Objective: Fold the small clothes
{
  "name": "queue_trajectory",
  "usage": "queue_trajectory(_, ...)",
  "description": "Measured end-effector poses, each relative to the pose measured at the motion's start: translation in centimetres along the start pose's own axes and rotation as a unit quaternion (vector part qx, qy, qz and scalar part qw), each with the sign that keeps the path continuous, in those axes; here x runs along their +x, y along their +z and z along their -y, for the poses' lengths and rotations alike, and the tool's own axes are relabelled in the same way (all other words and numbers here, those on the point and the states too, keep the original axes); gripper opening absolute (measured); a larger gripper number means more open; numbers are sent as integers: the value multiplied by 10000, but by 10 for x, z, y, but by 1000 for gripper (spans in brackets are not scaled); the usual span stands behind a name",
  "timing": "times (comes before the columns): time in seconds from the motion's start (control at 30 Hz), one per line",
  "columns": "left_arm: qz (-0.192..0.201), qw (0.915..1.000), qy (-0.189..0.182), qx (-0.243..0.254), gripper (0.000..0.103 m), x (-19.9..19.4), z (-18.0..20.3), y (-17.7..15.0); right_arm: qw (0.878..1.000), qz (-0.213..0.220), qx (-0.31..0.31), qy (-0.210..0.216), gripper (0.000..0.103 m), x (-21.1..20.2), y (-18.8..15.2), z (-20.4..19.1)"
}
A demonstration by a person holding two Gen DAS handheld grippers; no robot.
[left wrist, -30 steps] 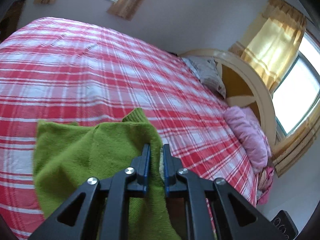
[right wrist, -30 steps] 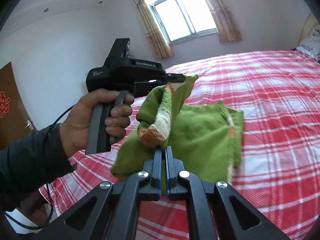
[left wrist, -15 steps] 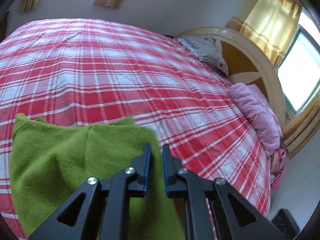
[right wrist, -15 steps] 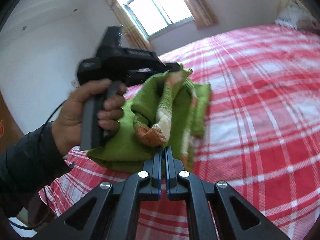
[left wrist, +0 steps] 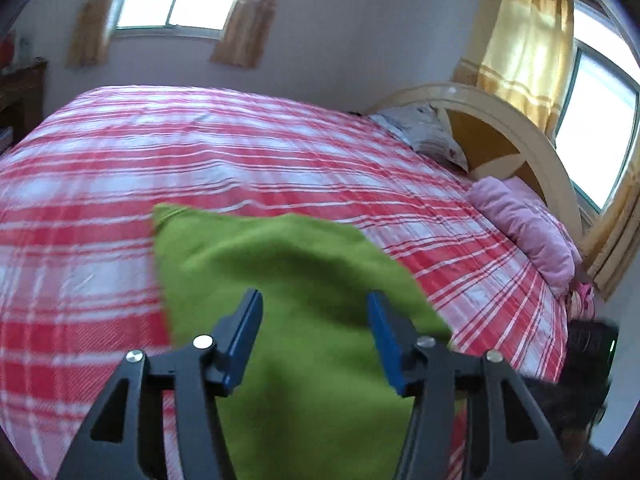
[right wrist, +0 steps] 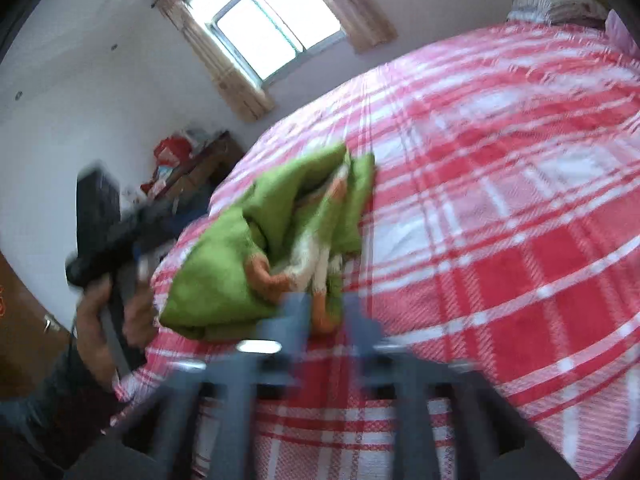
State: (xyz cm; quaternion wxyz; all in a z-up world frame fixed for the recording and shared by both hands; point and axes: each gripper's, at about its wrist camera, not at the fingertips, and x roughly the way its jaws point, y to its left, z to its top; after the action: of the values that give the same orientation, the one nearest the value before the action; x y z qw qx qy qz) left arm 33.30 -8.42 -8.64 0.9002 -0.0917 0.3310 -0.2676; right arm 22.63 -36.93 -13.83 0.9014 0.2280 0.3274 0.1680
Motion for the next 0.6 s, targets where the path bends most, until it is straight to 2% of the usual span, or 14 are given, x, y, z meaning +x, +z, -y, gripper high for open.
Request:
queue_trajectory(0.03,62,10000,17,-11,63,-7,-5,-9,9997,244,25,16,83,-7,4,-2)
queue_trajectory(0.07,80,9999,85,11,67,-10,-8,-14,9990,418,23,138,83,-11,10,-6)
queue_trajectory(0.17,56,9994,261,213,71,-10,-5,-29,9995,255,-38,193,80,3,35,-19)
queue_trajectory(0.23,-47,9988,368,324,71,-6,-2,-35,9993,74,-17,354,58,20,52,-25)
queue_trajectory(0.27,-19,9986,401,358,71,-5,0,-38,9991,-36,41,426,54,29,58,-26)
queue_trajectory(0.37,-13,9986,408,342,79,-4,-1,-44,9966,-533,425,465,53,71,75,-21)
queue_trajectory(0.4,-13,9986,399,334,80,-3,-1,-45,9934,-777,595,602,45,88,79,-17)
queue_trajectory(0.43,-15,9985,427,356,80,-2,-1,-44,9923,-854,660,614,17,96,80,-17)
queue_trajectory(0.47,-37,9982,446,387,80,-2,-1,-44,9929,-880,622,503,9,100,82,-17)
queue_trajectory(0.6,-97,9982,355,464,84,-5,-2,-51,9986,-443,212,182,6,76,89,-28)
